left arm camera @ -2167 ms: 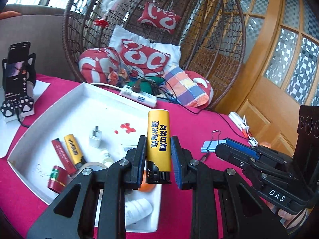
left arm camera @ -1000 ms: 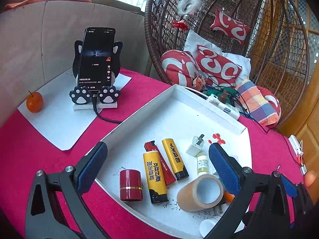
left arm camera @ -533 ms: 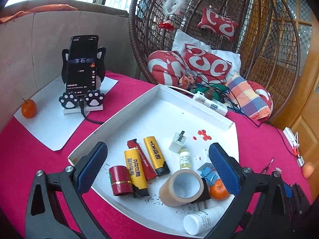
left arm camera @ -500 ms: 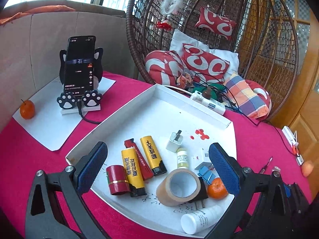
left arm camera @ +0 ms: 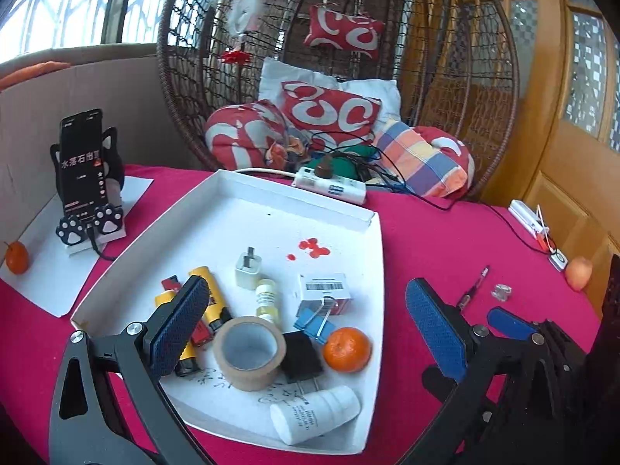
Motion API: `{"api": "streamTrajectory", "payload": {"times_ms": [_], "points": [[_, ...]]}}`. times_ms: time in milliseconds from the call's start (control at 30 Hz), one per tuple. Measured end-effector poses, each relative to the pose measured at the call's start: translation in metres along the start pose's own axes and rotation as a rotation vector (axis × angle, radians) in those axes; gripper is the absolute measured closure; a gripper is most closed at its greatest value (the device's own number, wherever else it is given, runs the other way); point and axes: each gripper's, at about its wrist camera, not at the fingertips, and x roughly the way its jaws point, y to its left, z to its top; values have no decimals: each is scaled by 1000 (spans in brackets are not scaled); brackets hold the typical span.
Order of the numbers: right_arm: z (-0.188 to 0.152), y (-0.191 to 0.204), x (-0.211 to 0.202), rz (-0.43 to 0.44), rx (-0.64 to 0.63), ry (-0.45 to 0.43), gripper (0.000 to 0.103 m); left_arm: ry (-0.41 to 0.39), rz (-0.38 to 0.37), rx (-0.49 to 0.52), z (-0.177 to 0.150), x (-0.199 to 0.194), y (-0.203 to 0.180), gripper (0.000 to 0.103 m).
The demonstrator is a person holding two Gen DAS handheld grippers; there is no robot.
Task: Organize rigid objects
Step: 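Move both open tools back over the black pen and cartoon sticker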
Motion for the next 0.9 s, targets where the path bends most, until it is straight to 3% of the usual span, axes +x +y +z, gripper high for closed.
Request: {"api": "streamTrajectory", "payload": {"times_ms": [200,400,500,600,733,900], "points": [[-4,-42,-6,-80,61,6,0,33,-97,74,-9,4,-39,0],[-15,-131,-19,-255,154,48,0,142,-234,198,-33,23,-97,0],[-25,-180,-16,-339,206,137,0,203,-295,248,-50,37,-121,1],[-35,-215,-2,-324,283,256,0,255,-300,288,-63,49,-136,1],[-25,-212,5,-332,263,237,0,275,-311,292,-67,58,-141,0],[-13,-205,38,-400,228,286,0,284,-291,300,-57,70,-141,1]]}}
